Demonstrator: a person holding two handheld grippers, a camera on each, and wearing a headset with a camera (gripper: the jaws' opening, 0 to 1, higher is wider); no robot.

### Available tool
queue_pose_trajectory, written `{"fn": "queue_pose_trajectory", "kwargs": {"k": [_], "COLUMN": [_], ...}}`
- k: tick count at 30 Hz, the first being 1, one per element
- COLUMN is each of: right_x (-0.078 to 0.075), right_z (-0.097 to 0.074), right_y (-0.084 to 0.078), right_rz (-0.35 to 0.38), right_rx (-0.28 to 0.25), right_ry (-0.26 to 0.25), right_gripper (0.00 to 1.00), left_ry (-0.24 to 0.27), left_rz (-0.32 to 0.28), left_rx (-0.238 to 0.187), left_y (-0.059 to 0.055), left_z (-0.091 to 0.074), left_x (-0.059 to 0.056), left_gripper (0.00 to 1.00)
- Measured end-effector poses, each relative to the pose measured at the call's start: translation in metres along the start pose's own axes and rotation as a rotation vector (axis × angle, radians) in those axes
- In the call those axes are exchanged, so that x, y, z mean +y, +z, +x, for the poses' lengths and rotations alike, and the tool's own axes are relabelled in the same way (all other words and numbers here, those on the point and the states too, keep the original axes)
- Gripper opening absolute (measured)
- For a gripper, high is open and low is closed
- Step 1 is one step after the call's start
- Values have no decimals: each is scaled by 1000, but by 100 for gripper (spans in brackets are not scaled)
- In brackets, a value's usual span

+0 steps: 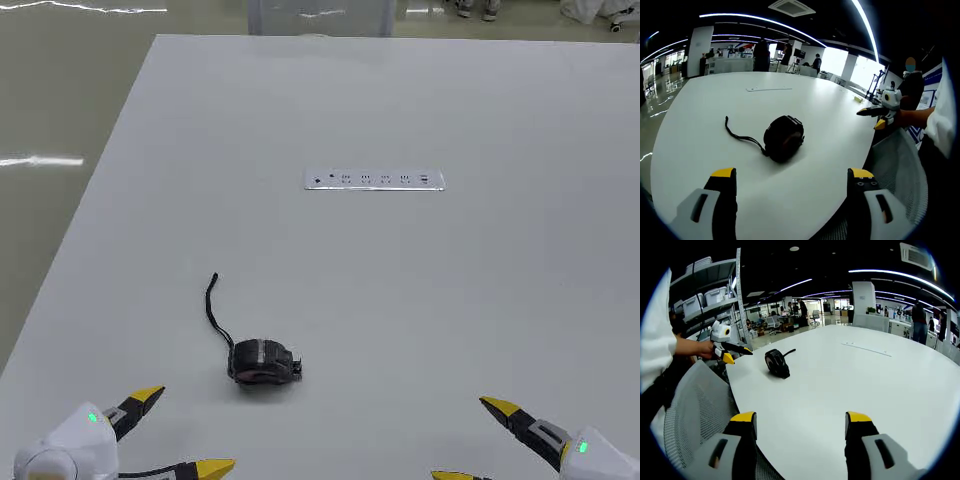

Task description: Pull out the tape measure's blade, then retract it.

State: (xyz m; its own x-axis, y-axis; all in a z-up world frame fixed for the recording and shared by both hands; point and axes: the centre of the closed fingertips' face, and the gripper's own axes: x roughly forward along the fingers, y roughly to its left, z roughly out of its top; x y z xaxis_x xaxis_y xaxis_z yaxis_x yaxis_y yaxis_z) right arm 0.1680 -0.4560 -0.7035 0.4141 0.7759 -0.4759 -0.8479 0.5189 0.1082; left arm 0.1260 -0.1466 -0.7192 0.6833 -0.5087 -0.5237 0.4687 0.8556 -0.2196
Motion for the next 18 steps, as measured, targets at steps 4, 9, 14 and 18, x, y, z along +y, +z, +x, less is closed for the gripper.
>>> {"fn": "queue_pose_trajectory", "kwargs": {"k": [4, 9, 14, 18], "right_x": [1, 1, 2, 1], "right_z": [3, 6, 10, 12], "right_y": [0, 0, 1, 4], "right_rz": [-1, 0, 2, -1], "right_rx": [1, 0, 0, 0], "right_ry": [12, 30, 47, 57], "right_gripper": [71, 70, 69, 69], "left_ry": [-6, -24, -34, -48], "left_rz": [8, 23, 70, 100], "left_rx": [3, 1, 26, 40], "left_y": [3, 9, 10, 11], "left_z": [4, 8, 14, 17], "left_x": [2, 1, 1, 2], "left_gripper": [89, 88, 86, 85]}}
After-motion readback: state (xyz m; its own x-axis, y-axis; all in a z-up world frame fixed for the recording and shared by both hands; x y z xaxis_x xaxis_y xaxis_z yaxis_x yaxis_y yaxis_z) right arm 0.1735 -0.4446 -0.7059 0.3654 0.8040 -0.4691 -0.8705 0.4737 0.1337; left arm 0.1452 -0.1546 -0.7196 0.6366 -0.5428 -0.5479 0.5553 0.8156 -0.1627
